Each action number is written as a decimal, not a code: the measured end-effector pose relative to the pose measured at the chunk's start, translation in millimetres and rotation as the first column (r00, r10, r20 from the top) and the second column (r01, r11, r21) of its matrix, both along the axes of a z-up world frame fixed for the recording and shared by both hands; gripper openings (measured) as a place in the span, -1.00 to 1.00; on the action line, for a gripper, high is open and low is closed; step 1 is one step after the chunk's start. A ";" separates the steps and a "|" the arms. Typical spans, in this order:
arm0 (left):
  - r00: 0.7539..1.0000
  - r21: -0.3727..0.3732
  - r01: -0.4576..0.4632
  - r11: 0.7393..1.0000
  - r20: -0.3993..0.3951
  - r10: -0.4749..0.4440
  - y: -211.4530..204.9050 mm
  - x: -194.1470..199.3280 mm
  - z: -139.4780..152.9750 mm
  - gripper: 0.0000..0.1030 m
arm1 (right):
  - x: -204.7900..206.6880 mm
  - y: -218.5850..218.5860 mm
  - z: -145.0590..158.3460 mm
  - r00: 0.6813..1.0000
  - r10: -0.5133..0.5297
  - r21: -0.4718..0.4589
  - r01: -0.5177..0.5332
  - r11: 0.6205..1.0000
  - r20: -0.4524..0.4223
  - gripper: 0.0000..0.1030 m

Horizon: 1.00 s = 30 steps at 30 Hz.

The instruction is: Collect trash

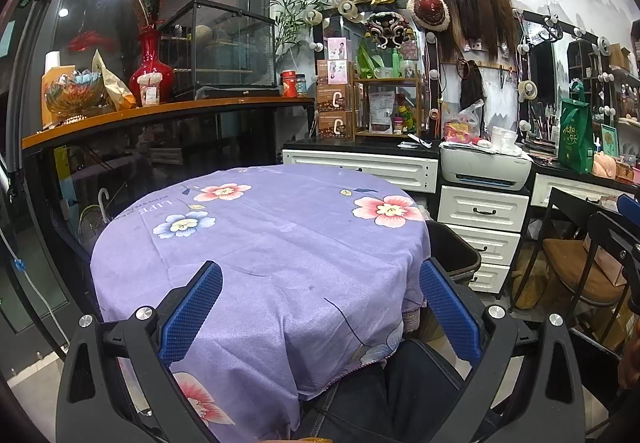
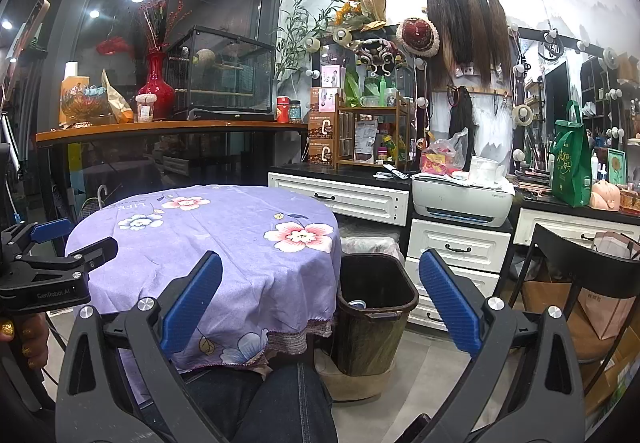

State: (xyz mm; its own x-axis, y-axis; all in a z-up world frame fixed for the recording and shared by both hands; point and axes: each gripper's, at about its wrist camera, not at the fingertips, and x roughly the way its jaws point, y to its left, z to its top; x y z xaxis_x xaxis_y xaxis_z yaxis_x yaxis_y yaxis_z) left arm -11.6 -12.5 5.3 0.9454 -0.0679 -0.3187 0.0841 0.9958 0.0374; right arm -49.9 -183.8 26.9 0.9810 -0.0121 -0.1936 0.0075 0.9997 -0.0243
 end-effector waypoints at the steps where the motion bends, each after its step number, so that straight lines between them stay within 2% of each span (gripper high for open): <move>1: 1.000 -0.001 0.001 1.000 0.000 -0.001 0.5 0.3 -0.1 0.90 | 0.2 0.6 -0.2 1.000 0.000 0.000 0.000 1.000 -0.001 0.89; 30: 1.000 0.000 0.001 1.000 0.000 -0.001 0.8 0.8 -0.2 0.90 | 0.9 5.6 -4.2 1.000 0.002 0.001 -0.002 1.000 -0.003 0.89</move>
